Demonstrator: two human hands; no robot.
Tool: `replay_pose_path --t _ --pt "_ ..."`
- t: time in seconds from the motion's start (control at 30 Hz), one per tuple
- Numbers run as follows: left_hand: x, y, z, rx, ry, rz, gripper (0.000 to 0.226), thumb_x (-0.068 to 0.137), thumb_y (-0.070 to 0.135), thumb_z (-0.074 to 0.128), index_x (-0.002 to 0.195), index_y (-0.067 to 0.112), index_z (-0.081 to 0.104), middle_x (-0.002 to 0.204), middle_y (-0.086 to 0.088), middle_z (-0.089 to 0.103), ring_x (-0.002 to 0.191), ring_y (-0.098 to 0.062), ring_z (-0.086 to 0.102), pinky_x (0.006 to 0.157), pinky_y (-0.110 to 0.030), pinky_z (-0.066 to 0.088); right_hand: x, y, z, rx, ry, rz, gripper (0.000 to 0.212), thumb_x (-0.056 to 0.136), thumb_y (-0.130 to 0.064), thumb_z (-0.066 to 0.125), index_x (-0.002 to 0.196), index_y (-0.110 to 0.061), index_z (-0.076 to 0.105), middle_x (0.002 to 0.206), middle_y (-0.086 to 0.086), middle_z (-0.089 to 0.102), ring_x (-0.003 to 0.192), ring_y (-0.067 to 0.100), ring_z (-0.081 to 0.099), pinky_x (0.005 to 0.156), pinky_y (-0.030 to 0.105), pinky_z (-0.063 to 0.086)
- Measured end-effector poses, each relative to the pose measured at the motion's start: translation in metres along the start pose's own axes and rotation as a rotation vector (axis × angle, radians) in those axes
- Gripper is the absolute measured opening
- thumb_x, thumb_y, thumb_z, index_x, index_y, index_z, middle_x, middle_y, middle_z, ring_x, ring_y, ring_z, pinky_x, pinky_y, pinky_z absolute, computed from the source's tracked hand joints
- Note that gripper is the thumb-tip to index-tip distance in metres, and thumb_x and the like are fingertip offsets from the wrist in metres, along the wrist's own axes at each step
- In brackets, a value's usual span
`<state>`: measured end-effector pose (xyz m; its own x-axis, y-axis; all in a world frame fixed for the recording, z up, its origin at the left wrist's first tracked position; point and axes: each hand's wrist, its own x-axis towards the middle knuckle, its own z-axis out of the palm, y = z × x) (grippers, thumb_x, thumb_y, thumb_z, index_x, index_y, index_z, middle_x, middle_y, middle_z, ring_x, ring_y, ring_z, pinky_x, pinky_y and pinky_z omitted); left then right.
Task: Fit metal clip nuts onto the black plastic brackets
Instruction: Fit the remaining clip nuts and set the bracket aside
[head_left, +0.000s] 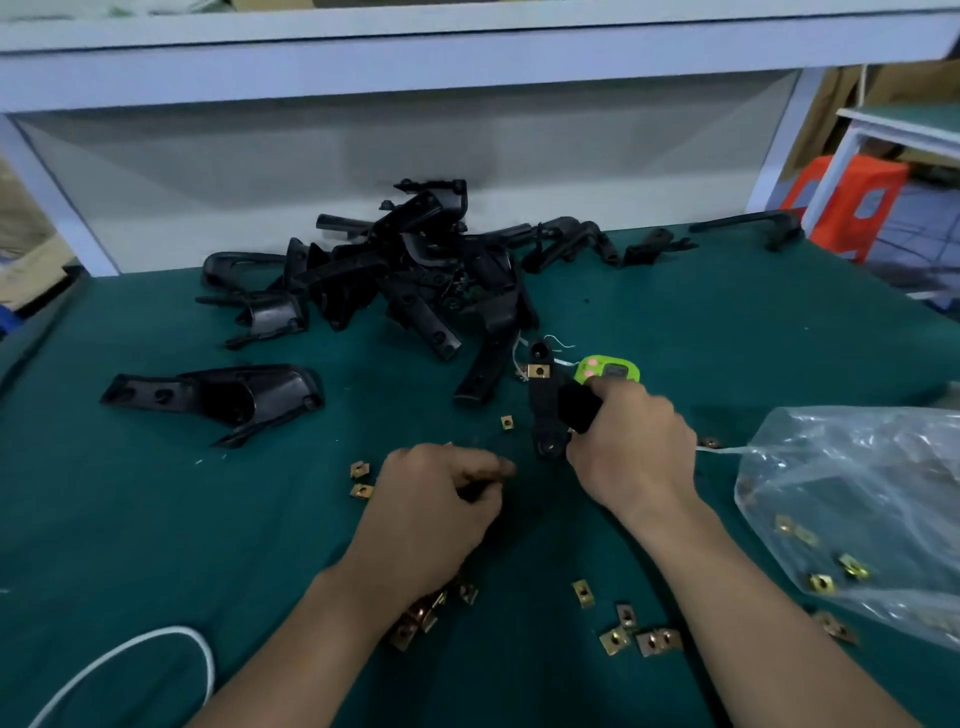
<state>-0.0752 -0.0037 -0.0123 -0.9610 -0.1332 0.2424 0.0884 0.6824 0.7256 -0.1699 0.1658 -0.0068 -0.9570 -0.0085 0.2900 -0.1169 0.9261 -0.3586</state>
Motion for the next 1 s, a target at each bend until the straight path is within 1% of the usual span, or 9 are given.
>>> replay_pose_path --t 0.2,0.33,0.4,0.47,0.57,0.7,0.77,0.9,1.0 --pt "0.006 -0.001 -0.001 -0.214 0.115 -0.092 0.037 0.081 0.004 0.076 0.090 0.040 0.080 0.080 0.025 0.075 0.076 0.008 0.071 0.071 -0.006 0.052 -0.001 -0.003 -0.005 0.037 -0.062 -0.030 0.025 0.072 -0.023 0.072 0.093 -0.030 0.062 0.064 -0.005 0.041 0.069 0.031 0.048 0.064 0.033 0.034" --pt "0.013 -0.002 -0.001 -0.428 0.170 -0.238 0.033 0.085 0.006 0.077 0.080 0.038 0.083 0.072 0.009 0.077 0.064 -0.004 0.070 0.061 -0.016 0.054 -0.009 -0.009 -0.014 0.171 -0.176 -0.140 0.013 0.075 -0.047 0.054 0.081 -0.036 0.058 0.060 -0.008 0.049 0.060 0.025 0.048 0.057 0.032 0.036" --pt "0.016 -0.002 -0.004 -0.513 0.179 -0.276 0.036 0.085 0.002 0.075 0.078 0.036 0.083 0.071 0.002 0.077 0.059 -0.010 0.069 0.059 -0.020 0.055 -0.017 -0.016 -0.015 0.398 -0.266 -0.165 0.015 0.077 -0.045 0.052 0.072 -0.031 0.054 0.054 -0.007 0.051 0.054 0.017 0.046 0.050 0.030 0.034" --pt "0.016 -0.002 -0.004 -0.575 0.172 -0.293 0.034 0.086 -0.001 0.073 0.077 0.030 0.083 0.070 -0.004 0.077 0.056 -0.013 0.067 0.057 -0.022 0.055 -0.022 -0.022 -0.016 0.563 -0.361 -0.176 0.018 0.081 -0.035 0.060 0.072 -0.020 0.057 0.055 -0.009 0.051 0.053 0.010 0.043 0.049 0.024 0.035" --pt "0.016 -0.003 -0.001 -0.590 0.154 -0.289 0.029 0.087 -0.002 0.072 0.081 0.024 0.083 0.068 -0.009 0.076 0.055 -0.018 0.067 0.057 -0.026 0.056 -0.025 -0.026 -0.020 0.712 -0.415 -0.173 0.012 0.078 -0.020 0.071 0.069 -0.018 0.064 0.057 -0.008 0.056 0.055 0.007 0.048 0.051 0.019 0.036" --pt "0.014 -0.003 0.002 -0.609 0.120 -0.254 0.021 0.088 -0.004 0.071 0.086 0.012 0.083 0.068 -0.014 0.075 0.054 -0.018 0.064 0.056 -0.026 0.056 -0.027 -0.028 -0.025 0.695 -0.371 -0.240 0.013 0.071 -0.014 0.077 0.065 -0.016 0.066 0.060 -0.001 0.062 0.055 0.015 0.053 0.051 0.025 0.039" --pt "0.013 -0.002 0.004 -0.608 0.107 -0.228 0.021 0.089 -0.004 0.071 0.085 0.012 0.083 0.068 -0.013 0.075 0.054 -0.017 0.064 0.055 -0.025 0.055 -0.025 -0.027 -0.024 0.606 -0.363 -0.270 0.015 0.072 -0.015 0.076 0.063 -0.011 0.064 0.058 0.003 0.056 0.052 0.016 0.042 0.046 0.025 0.032" --pt "0.014 -0.002 0.005 -0.634 0.125 -0.233 0.018 0.090 0.002 0.072 0.083 0.014 0.084 0.067 -0.014 0.074 0.055 -0.015 0.064 0.055 -0.024 0.055 -0.027 -0.026 -0.023 0.568 -0.323 -0.284 0.034 0.077 -0.024 0.071 0.051 -0.020 0.049 0.048 -0.006 0.041 0.048 0.012 0.033 0.044 0.021 0.026" --pt "0.013 -0.001 0.002 -0.710 0.087 -0.239 0.017 0.088 0.008 0.076 0.081 0.020 0.084 0.071 -0.011 0.076 0.061 -0.015 0.069 0.059 -0.023 0.058 -0.025 -0.024 -0.022 0.690 -0.340 -0.204 0.023 0.076 -0.020 0.069 0.058 -0.009 0.058 0.052 0.006 0.054 0.053 0.028 0.047 0.048 0.038 0.040"
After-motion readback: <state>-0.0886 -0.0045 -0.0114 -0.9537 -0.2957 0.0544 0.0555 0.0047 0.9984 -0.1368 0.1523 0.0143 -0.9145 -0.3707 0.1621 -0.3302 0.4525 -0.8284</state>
